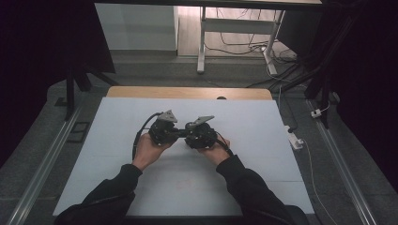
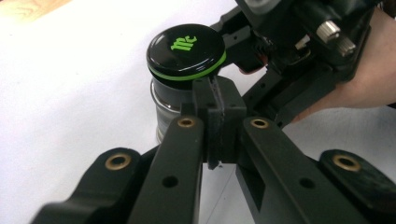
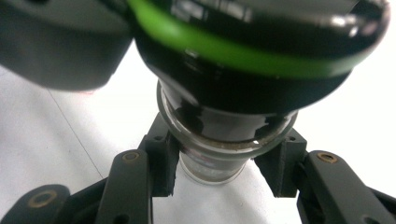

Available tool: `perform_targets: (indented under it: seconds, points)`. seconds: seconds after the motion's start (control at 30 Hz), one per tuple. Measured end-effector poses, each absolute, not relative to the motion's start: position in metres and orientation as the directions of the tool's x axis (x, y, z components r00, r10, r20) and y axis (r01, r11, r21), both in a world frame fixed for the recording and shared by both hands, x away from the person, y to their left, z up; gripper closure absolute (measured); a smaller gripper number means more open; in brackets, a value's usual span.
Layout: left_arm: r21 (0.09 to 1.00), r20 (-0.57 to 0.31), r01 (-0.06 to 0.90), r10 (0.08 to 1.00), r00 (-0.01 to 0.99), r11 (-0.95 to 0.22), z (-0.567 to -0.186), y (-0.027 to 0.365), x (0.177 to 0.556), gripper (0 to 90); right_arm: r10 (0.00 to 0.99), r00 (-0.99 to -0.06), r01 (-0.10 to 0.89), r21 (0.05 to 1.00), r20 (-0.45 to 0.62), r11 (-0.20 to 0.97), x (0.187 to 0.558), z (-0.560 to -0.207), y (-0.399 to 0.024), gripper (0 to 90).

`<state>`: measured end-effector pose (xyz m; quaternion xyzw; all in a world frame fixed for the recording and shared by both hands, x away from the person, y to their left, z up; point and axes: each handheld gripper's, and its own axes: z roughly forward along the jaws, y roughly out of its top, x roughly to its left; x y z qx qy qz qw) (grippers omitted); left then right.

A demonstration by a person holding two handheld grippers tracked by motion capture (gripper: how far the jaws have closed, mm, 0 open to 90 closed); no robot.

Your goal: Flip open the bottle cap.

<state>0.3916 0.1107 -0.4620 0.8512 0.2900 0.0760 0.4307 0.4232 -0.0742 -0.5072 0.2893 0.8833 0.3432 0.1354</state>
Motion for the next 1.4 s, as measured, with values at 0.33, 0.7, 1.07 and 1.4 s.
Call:
perform_targets:
  seconds: [0.33,0.7,1.07,1.4]
  points:
    - [0.78,-0.116,0.425,0.562,0.819,-0.458,-0.456,0.111,0.396,89.0,0.609,-0.793,0.423,0.688,-0.035,0.59,0.423,-0.508,-0.075,52.4]
    - [0.78,-0.114,0.427,0.567,0.816,-0.458,-0.452,0.112,0.401,89.1,0.613,-0.79,0.43,0.69,-0.024,0.582,0.424,-0.508,-0.076,52.5]
    - [0.788,-0.113,0.438,0.597,0.794,-0.433,-0.447,0.114,0.408,89.0,0.611,-0.791,0.424,0.69,-0.034,0.587,0.422,-0.508,-0.074,52.4]
    - [0.783,-0.131,0.462,0.617,0.776,-0.416,-0.452,0.115,0.418,89.0,0.604,-0.795,0.413,0.689,-0.045,0.595,0.422,-0.508,-0.074,52.4]
